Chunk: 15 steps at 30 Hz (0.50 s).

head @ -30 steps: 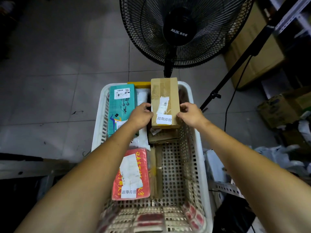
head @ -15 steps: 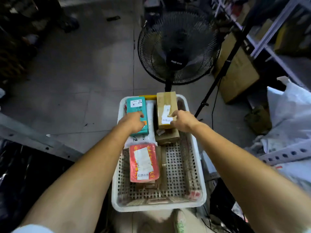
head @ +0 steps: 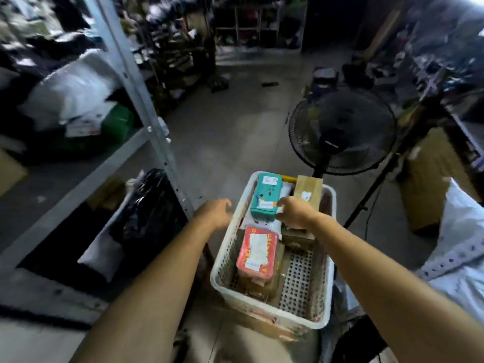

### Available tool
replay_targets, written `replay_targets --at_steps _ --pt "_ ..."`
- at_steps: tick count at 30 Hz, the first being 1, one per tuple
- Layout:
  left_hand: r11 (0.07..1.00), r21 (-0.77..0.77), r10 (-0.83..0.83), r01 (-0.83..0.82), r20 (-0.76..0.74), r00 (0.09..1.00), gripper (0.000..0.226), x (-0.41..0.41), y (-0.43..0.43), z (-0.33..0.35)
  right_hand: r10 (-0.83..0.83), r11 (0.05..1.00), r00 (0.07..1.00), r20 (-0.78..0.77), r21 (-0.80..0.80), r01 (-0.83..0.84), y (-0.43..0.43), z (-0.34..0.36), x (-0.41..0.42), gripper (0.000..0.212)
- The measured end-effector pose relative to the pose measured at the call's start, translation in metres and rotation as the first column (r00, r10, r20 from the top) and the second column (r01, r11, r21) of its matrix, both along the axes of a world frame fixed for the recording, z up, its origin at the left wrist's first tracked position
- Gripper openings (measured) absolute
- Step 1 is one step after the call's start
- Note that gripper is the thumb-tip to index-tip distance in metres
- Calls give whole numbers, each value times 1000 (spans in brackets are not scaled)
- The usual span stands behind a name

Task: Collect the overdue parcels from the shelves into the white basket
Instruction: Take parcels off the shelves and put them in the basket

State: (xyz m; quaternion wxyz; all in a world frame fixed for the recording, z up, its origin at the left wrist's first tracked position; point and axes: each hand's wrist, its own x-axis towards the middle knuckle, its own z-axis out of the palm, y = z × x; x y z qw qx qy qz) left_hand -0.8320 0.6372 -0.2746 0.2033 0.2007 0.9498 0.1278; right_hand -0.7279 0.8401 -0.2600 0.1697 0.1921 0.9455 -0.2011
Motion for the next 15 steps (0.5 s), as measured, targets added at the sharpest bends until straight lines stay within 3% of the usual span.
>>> replay_targets --at_steps 8,11,15 --pt "943 -12 332 -333 -52 942 38 104 -139 38 348 937 936 -51 52 -346 -88 38 25 41" --pt "901 -17 433 -434 -38 900 41 152 -190 46 486 874 871 -72 63 -482 -132 51 40 43" --pt "814 -6 577 -581 -111 809 33 226 -251 63 665 747 743 -71 50 -663 -199 60 60 29"
